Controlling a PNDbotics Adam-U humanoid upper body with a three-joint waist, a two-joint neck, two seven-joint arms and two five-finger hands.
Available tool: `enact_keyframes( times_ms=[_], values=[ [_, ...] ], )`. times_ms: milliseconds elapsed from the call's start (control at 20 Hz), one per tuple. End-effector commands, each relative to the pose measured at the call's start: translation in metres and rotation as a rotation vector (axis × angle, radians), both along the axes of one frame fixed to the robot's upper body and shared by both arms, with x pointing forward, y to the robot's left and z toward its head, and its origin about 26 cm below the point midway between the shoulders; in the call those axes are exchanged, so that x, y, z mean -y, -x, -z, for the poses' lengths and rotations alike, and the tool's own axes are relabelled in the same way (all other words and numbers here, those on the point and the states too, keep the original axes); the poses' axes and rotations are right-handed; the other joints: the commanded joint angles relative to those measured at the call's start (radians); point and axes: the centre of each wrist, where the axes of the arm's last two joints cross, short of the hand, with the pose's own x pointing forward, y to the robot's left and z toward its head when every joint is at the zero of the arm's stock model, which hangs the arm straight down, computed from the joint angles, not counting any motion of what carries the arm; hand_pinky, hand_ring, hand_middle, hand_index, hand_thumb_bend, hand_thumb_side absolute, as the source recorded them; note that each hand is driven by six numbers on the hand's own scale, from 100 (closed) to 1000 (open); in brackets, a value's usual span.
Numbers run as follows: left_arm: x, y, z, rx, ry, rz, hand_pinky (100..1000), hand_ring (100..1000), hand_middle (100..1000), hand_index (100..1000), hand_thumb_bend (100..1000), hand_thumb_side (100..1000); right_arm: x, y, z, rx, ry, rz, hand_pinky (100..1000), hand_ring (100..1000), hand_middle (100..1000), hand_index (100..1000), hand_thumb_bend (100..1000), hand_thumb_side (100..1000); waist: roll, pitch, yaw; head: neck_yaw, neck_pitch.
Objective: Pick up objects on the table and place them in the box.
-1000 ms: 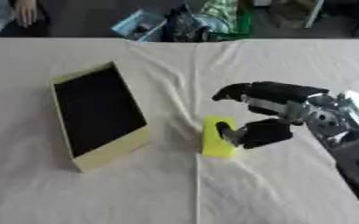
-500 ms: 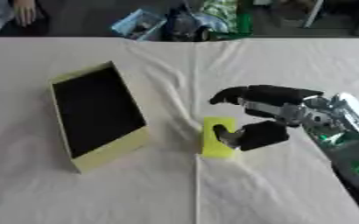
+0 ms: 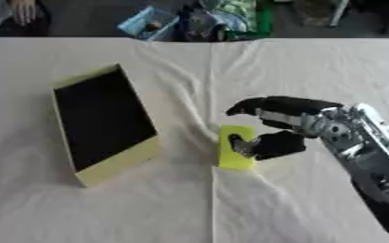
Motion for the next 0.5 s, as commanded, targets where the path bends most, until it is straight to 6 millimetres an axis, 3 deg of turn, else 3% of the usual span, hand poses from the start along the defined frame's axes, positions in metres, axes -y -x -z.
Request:
enact_keyframes(
  times_ms=[50,500],
  values=[
    [0.0011,0.0016,-0.0092,0.028,-0.015,0.009,503,688,678,667,100,628,0.0014,-0.002,-0.0049,0.005,0.006,0.003,895,1000,1000,1000,100,829,-0.004,0.0,0.0,-0.003,-0.01],
    [0.0012,0.0016,-0.0091,0.026,-0.015,0.01,504,687,679,667,100,627,0.0015,-0.0047,0.0022,-0.028,0.003,-0.011,887,1000,1000,1000,100,861,-0.003,0.007,0.004,-0.003,-0.012]
  ],
)
